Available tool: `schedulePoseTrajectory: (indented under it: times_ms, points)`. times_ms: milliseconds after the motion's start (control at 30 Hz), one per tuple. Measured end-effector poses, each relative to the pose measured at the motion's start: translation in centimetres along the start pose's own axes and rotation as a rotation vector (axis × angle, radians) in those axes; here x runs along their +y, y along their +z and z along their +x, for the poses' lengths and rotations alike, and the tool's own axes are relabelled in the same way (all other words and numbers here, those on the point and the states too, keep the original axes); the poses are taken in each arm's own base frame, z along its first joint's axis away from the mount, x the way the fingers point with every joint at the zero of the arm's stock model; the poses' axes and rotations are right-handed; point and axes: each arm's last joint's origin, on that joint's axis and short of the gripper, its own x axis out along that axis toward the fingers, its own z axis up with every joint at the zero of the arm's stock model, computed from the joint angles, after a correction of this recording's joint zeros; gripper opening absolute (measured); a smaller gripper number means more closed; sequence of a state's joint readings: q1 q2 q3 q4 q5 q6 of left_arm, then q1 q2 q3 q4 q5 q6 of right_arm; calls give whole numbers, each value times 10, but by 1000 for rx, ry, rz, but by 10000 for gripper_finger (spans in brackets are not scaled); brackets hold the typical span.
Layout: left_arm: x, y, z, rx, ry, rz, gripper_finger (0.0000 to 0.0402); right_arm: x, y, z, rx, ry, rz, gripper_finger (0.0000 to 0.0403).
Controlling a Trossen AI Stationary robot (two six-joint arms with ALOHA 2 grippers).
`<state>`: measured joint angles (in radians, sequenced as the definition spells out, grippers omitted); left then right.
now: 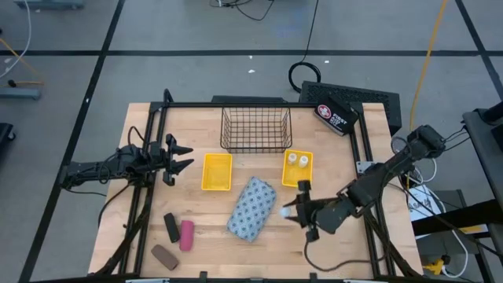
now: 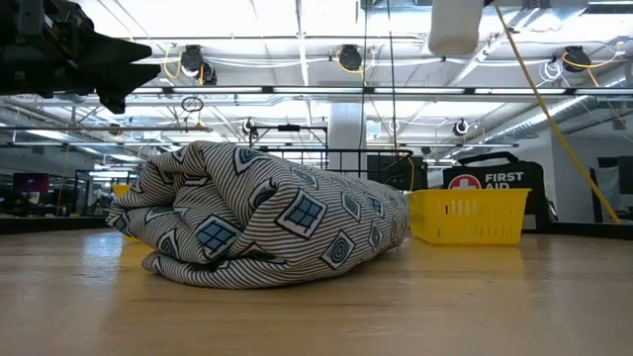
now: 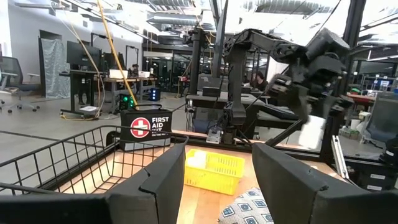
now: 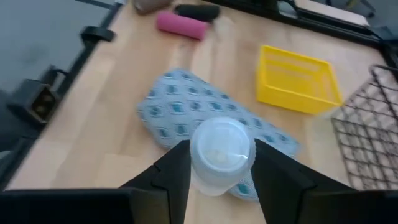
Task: Pick & Place Medicine items
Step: Put the transparent pill bottle into the right yellow basket
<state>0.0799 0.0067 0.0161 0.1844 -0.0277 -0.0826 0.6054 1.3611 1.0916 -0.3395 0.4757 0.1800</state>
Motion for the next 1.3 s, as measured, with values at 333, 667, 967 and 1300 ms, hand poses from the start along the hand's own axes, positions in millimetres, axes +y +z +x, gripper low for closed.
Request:
schedulePoseTrajectory:
  times_ms: [333, 667, 967, 1300]
  points:
    - [0, 0, 0, 0, 0, 0, 198, -51, -24, 0, 59, -128, 46, 141]
    - [0, 0, 0, 0, 0, 0, 198, -99, -77, -4, 84, -278, 179, 138]
    - [0, 0, 0, 0, -1, 0, 198, -114, -115, 6, 129, -354, 273, 137]
    - [0, 0, 0, 0, 0, 0, 198, -122, -122, 22, 126, -255, 398, 137]
